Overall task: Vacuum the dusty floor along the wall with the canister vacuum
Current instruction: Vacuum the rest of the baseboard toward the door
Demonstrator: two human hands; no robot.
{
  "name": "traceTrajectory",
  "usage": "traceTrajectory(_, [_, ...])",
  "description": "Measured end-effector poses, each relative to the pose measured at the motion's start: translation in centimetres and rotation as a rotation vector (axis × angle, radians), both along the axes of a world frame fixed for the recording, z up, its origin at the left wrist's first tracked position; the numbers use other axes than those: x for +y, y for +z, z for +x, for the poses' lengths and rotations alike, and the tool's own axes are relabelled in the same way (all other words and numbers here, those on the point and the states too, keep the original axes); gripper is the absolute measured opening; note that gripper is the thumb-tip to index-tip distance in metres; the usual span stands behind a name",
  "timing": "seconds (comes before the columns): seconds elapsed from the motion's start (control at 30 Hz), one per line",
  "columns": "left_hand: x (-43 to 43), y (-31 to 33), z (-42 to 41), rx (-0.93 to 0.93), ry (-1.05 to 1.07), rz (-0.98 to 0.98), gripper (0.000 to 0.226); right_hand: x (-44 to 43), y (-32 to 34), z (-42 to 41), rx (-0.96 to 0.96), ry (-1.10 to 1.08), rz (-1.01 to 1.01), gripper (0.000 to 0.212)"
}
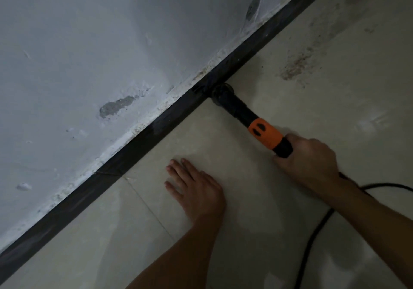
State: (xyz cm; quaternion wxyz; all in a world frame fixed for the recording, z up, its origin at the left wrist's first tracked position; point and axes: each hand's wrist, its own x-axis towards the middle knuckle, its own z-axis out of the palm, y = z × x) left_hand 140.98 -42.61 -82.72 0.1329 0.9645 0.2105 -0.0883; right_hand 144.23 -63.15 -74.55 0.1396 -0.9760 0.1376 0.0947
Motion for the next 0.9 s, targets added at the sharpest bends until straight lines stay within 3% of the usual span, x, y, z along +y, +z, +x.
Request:
traceTrajectory(0.1, [0.0, -0.2, -0.1, -0.007, 0.008, 0.008, 0.061, -1.8, -0.1, 1.4, -0.04, -0.064, 0.024, 0.021])
traceTrajectory(0.27, [-0.1, -0.4, -0.1, -0.014, 0.01, 0.023, 0.061, -5.5, -0.3, 6.4, -0.121, -0.236, 0.048, 0.042])
traceTrajectory(0.43, [0.0, -0.4, -0.1, -0.015, 0.005, 0.023, 0.061, -6.5, -0.8, 8.6, -0.108, -0.293, 0.092, 0.037])
traceTrajectory(0.67, [0.1, -0.2, 0.0, -0.003, 0.006, 0.016, 0.06, 1.0, -0.6, -2.3, 0.026, -0.115, 0.128, 0.022])
traceTrajectory(0.9, [-0.1, 0.2, -0.1, -0.011, 0.009, -0.003, 0.058, 2.1, 0.9, -16.6, 0.194, -0.264, 0.133, 0.03])
